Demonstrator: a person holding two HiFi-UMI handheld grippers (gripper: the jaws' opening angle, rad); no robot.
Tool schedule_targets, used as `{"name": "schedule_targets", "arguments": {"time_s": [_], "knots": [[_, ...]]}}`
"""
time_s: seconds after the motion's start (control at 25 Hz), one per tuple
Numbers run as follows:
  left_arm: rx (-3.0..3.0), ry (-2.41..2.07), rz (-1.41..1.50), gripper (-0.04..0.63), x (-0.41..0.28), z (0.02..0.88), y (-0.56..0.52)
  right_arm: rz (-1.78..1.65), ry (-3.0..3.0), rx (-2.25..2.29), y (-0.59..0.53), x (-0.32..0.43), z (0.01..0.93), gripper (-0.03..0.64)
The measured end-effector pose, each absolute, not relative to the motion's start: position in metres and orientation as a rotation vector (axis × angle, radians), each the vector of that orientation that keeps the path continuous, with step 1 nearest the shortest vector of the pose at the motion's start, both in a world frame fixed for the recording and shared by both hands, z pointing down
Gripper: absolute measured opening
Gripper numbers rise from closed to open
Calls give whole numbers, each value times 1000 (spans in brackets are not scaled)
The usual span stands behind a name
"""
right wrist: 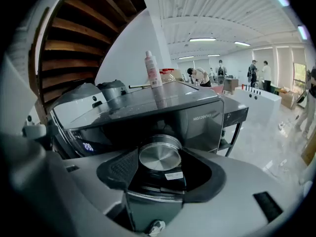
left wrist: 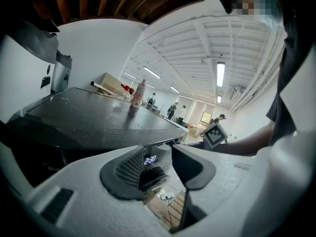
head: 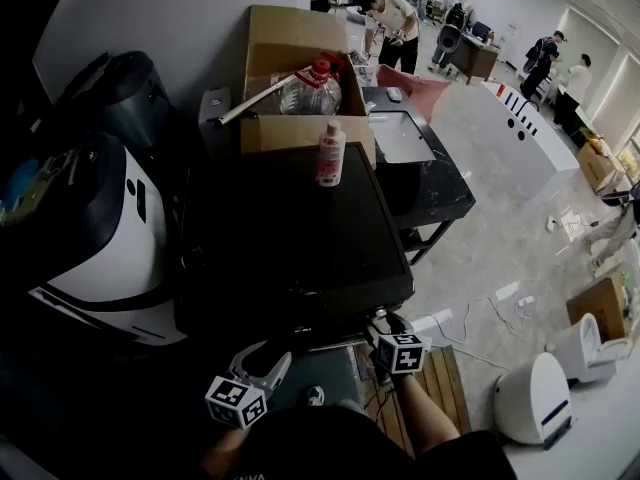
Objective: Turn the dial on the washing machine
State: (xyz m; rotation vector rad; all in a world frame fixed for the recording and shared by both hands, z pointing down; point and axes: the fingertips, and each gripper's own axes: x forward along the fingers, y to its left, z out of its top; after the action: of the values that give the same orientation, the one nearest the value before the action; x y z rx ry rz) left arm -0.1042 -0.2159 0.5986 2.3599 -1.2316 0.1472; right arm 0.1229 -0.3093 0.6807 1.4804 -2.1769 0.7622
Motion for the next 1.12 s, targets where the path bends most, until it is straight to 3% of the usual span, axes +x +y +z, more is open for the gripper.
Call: {"name": "schedule_targets", "arguments": {"time_s": [0.2,0.4,0.52,0.68,0.92,1.12], "knots": [[2363,-1221,153,183,-99,600,-214,946,-2232,1444,-310,127,685,272],[2372,-1220,158,183,-96,596,-215,890,-2222,1454,-310,127,682,278],[2379,-1219,159,183,-94,593,-214,890,-2216,1488,-308,131,679,345],[2380,-1232,157,183,-93,588,-211,867,-2237,1517,-305,136,664,344],[2379,-1252,150,183,-77,580,-194,784,-2332,1515,-274,136,624,305],[2407,-1278,125,165,-52,563,-171,669,-2439,1478,-232,139,583,222]]}}
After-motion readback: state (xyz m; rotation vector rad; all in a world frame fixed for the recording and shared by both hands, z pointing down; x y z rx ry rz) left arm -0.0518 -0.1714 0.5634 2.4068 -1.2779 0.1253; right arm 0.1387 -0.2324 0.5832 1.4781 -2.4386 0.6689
